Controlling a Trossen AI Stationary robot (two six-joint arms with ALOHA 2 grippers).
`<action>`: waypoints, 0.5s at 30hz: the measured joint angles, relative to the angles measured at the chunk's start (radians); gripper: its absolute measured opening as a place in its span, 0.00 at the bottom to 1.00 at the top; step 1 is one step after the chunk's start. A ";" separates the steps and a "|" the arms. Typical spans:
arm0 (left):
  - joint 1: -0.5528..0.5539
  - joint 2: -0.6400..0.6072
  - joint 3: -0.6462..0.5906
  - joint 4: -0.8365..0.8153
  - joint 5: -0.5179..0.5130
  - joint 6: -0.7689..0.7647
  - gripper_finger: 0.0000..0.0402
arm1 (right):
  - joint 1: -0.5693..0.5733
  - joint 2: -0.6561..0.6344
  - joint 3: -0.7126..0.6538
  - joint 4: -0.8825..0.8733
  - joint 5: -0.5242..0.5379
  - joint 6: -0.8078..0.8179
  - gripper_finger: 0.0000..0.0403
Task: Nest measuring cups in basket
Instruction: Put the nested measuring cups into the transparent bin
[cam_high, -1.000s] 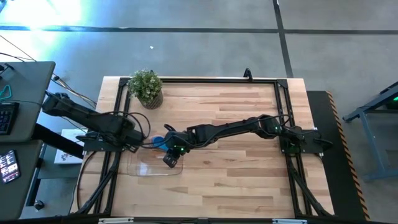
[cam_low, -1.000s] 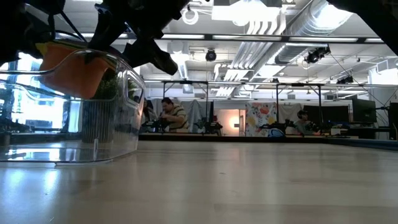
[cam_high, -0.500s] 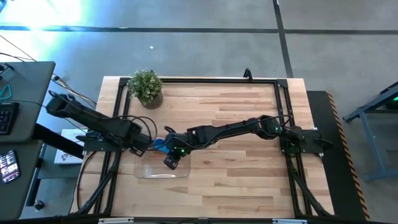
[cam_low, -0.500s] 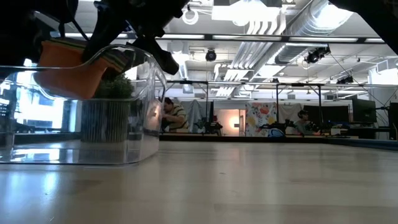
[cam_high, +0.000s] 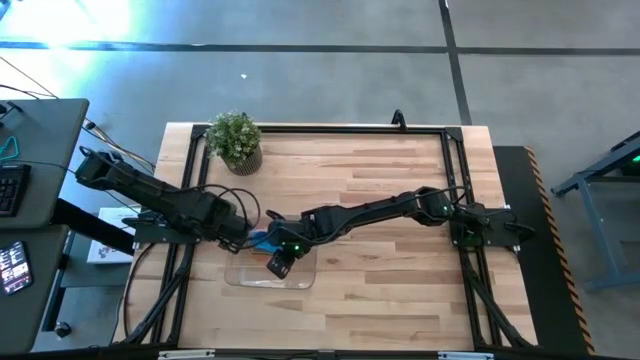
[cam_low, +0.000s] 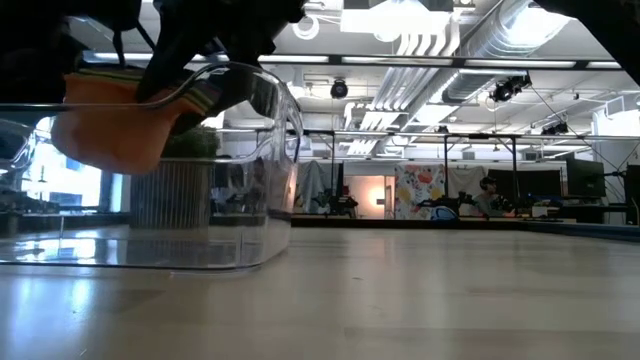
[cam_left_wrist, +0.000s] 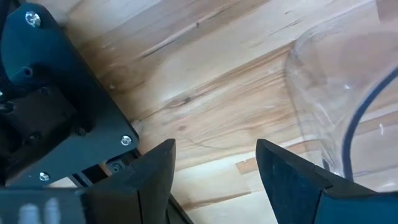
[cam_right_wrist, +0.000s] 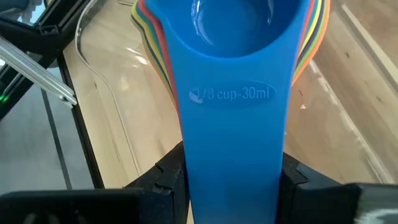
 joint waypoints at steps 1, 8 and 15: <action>0.003 0.000 0.000 0.000 0.000 0.009 0.54 | 0.000 0.000 0.000 -0.004 -0.001 0.006 0.30; 0.029 -0.030 0.001 -0.016 0.001 0.044 0.54 | 0.001 0.000 0.000 -0.025 -0.006 0.027 0.30; 0.068 -0.092 0.079 -0.120 -0.044 0.100 0.54 | 0.002 0.000 0.000 -0.013 -0.027 -0.004 0.30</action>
